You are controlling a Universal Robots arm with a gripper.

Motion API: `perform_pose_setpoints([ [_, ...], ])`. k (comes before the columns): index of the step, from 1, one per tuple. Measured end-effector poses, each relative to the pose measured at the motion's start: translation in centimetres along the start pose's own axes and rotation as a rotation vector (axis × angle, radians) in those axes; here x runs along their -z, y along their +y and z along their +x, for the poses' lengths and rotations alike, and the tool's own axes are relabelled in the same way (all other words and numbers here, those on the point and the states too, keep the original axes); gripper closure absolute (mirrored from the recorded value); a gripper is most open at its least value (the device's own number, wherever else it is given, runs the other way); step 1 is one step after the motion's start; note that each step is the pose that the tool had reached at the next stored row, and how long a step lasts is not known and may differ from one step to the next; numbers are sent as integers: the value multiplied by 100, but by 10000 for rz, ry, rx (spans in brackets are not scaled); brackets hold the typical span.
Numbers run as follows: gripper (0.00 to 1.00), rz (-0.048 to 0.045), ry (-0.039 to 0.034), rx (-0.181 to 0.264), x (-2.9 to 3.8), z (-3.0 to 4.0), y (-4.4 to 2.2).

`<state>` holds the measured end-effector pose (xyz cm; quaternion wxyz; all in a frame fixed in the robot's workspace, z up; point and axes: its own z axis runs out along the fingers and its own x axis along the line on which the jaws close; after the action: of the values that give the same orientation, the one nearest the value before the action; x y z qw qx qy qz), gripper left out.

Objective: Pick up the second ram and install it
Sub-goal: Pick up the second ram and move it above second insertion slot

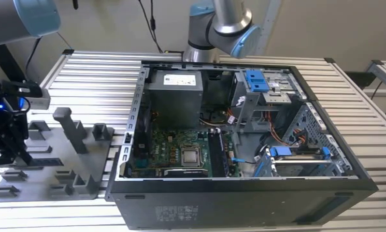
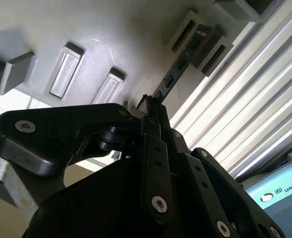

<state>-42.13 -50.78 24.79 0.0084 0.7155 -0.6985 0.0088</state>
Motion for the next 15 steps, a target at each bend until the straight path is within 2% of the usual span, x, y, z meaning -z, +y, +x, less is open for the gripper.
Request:
perform_pose_setpoints([
  [15,86,0,0,0,163,4,0],
])
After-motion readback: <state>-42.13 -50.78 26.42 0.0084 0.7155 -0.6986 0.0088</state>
